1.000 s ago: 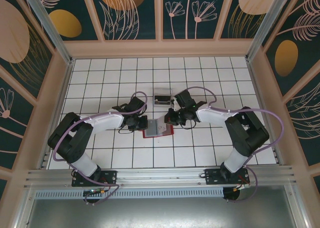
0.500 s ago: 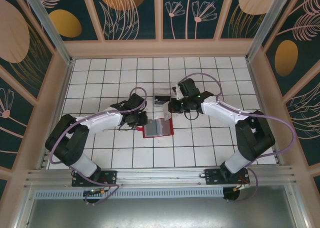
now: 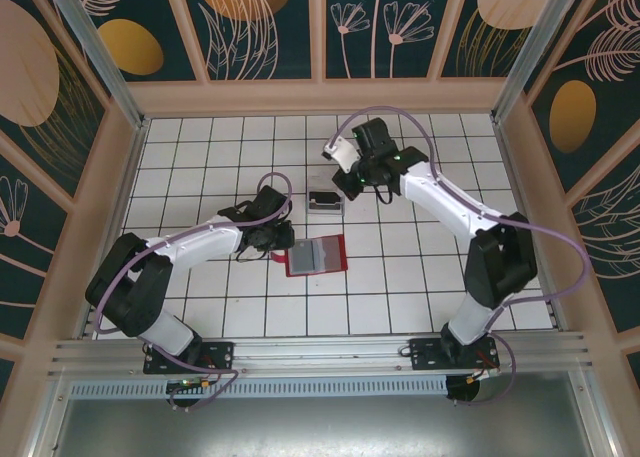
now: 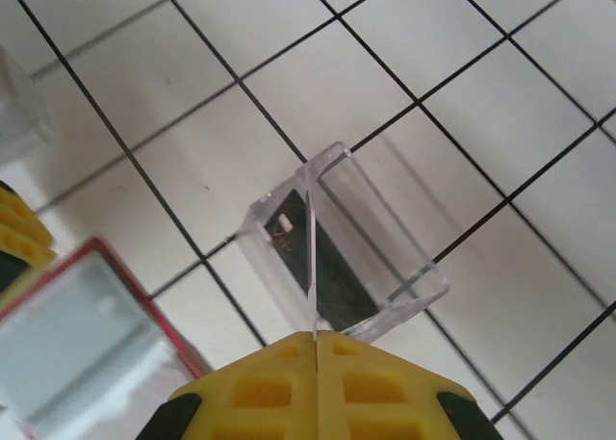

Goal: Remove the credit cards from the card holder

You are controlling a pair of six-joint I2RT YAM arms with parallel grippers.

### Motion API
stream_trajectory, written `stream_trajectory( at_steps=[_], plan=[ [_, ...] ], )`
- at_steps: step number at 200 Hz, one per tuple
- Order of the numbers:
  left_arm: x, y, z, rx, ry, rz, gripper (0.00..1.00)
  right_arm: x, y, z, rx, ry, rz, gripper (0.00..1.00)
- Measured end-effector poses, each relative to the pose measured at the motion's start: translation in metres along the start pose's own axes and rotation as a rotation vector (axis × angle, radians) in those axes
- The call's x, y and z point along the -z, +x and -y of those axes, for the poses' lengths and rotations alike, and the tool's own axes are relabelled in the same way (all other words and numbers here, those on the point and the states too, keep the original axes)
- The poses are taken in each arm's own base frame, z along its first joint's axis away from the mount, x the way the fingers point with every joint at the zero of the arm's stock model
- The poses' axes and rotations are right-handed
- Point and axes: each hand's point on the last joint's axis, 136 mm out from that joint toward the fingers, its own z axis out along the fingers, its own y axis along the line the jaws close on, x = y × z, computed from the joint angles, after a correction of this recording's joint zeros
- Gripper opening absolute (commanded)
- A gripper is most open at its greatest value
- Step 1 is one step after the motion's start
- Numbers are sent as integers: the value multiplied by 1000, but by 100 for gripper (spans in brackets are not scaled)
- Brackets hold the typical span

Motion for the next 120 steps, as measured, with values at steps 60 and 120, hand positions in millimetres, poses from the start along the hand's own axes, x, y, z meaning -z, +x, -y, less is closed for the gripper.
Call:
stream_trajectory(
  at_steps=[60,120],
  plan=[
    [0,0,0,-10,0,0,19,-34,13,12,360,-50,-154,0],
    [2,-6,-1,-21,-15,20,19,-42,-13,20,524,-116,-155,0]
  ],
)
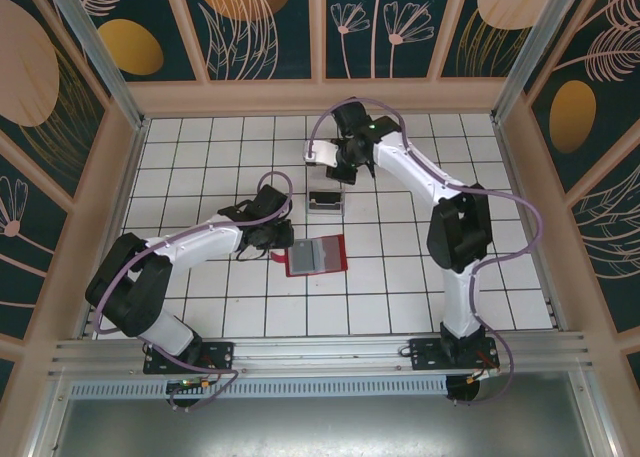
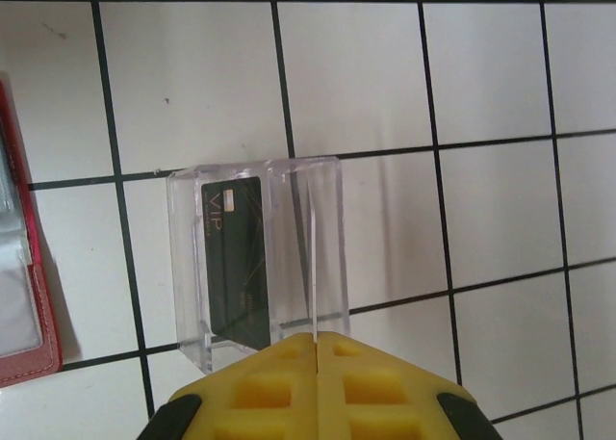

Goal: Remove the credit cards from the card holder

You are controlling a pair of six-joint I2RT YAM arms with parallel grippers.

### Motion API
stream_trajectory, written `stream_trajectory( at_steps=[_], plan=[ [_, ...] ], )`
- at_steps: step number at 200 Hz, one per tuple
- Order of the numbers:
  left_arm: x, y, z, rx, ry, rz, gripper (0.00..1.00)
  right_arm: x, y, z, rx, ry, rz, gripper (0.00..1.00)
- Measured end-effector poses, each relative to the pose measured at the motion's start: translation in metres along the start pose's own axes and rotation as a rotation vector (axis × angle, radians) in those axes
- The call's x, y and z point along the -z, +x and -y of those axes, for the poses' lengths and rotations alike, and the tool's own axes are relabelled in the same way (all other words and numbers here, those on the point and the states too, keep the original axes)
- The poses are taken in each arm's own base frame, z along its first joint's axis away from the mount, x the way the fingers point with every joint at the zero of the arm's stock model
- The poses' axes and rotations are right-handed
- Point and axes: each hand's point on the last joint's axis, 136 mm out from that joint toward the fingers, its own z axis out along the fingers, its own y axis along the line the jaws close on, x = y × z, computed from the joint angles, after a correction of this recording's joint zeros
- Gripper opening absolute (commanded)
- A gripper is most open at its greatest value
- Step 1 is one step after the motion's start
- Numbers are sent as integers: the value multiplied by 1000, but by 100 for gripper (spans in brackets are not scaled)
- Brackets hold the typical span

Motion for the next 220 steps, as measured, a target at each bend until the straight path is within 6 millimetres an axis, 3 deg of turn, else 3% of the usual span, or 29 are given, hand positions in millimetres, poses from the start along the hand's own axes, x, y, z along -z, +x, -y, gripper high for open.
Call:
stream_trajectory(
  at_steps=[39,111,170,220],
  plan=[
    [2,-5,2,-1,0,11,19,-15,-2,3,36,-56,-14,0],
    [3,-5,3,0,1,9,18,-36,27,1,9,-132,-76,0],
    [3,-4,2,0,-5,2,18,-57,39,-5,-7,-177,-105,0],
    [3,-3,1,0,-6,0,18,-58,40,-11,-2,-208,-100,0]
  ],
)
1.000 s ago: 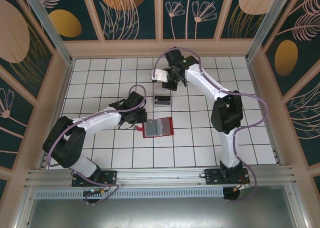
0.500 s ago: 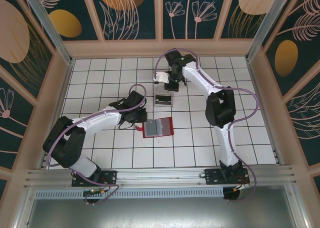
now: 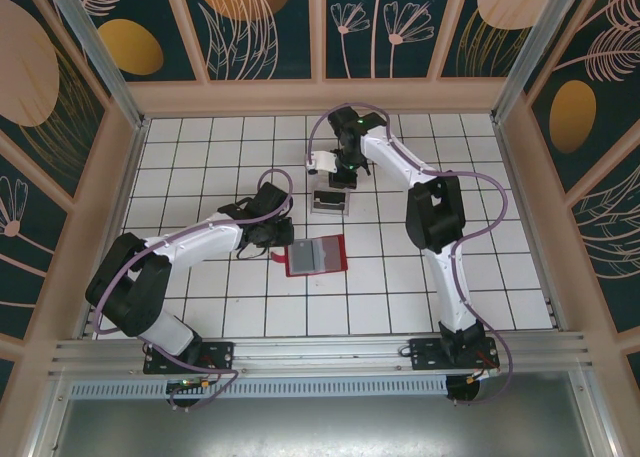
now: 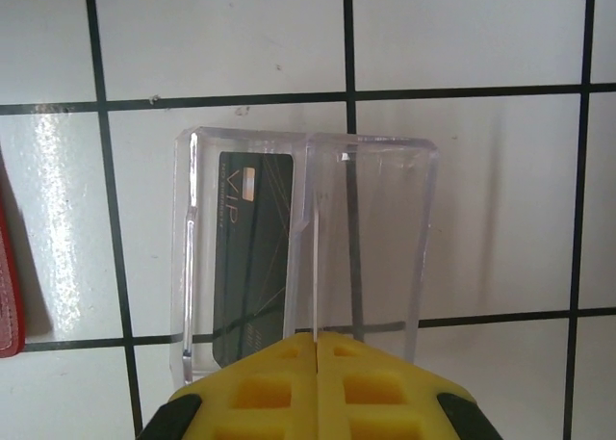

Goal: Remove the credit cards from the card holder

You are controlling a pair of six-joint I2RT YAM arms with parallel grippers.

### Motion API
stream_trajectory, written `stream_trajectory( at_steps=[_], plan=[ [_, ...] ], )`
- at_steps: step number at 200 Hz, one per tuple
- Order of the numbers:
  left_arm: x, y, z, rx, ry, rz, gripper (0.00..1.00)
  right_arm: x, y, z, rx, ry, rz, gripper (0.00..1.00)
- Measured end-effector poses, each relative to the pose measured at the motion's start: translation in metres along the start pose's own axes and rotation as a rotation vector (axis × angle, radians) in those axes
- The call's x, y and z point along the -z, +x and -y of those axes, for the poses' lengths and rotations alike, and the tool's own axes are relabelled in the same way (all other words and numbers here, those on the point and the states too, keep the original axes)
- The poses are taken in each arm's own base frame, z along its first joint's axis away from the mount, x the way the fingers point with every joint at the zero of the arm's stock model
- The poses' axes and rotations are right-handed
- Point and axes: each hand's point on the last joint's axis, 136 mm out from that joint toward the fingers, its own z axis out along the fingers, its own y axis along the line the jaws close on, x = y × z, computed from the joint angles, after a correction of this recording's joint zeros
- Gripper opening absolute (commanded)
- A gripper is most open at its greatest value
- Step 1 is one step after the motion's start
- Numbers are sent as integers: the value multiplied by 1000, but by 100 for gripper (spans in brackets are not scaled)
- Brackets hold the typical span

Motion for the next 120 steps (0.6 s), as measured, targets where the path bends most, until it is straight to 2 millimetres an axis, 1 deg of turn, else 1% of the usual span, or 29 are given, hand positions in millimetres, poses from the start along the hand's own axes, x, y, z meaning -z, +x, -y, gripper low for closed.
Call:
stream_trajectory(
  at_steps=[40,70,78,91,101,120],
  plan=[
    [0,0,0,0,0,0,18,-3,-7,-2,20,-17,13,0],
    [0,1,-1,0,-3,-3,18,-6,-12,-9,40,-38,12,0],
    [0,1,-1,0,-2,-3,18,-8,-14,-11,46,-42,12,7],
    [0,1,-1,0,-2,-3,18,-10,-17,-13,53,-46,11,12],
    [0,1,-1,1,-2,-3,18,-11,-18,-15,56,-50,11,20],
    [0,1,-1,0,-2,-3,18,-15,-19,-16,58,-56,7,26]
  ],
)
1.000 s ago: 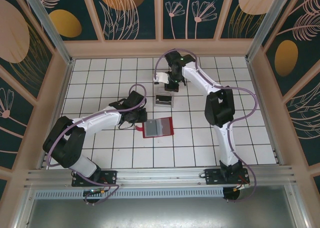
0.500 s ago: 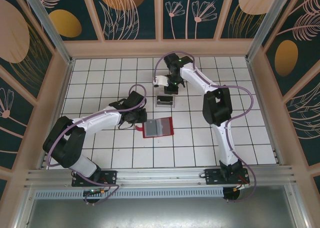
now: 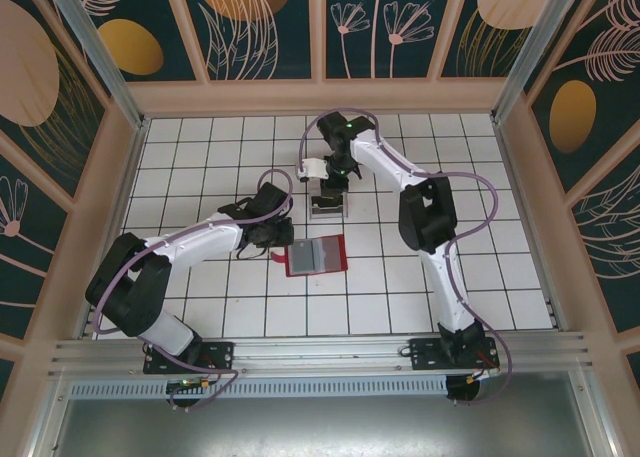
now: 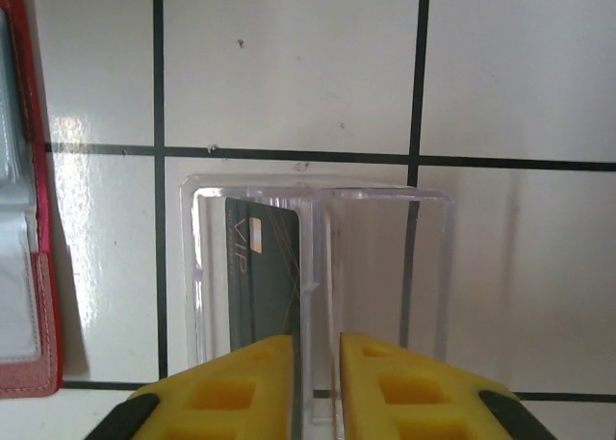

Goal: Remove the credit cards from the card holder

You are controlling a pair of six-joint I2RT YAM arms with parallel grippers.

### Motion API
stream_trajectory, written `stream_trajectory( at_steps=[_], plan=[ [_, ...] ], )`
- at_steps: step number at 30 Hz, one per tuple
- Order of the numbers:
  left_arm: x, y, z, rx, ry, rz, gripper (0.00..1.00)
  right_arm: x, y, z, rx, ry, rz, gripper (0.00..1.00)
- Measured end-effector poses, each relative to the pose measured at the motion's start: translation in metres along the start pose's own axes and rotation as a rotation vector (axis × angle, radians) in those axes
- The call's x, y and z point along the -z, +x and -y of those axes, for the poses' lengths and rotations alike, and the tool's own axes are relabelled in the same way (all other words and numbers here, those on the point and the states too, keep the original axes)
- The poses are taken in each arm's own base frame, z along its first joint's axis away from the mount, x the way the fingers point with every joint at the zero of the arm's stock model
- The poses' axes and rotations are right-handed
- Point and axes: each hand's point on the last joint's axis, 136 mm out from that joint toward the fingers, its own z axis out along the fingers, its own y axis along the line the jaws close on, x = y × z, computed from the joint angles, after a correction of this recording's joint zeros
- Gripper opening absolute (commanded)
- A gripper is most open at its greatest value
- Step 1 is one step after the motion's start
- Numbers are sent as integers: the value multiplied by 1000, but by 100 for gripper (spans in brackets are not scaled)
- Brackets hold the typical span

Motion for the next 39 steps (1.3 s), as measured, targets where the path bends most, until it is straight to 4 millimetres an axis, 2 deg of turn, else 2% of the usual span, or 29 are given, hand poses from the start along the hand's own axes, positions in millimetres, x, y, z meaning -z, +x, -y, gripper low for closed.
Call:
stream_trajectory(
  at_steps=[17,24,32,39],
  plan=[
    [0,0,0,0,1,0,18,-1,0,22,9,114,-9,31],
    [0,0,0,0,0,0,18,7,-2,27,14,146,0,33],
    [0,0,0,0,0,0,18,24,-7,31,24,210,21,34],
    [0,0,0,0,-1,-2,18,19,-3,39,26,248,5,34]
  ],
)
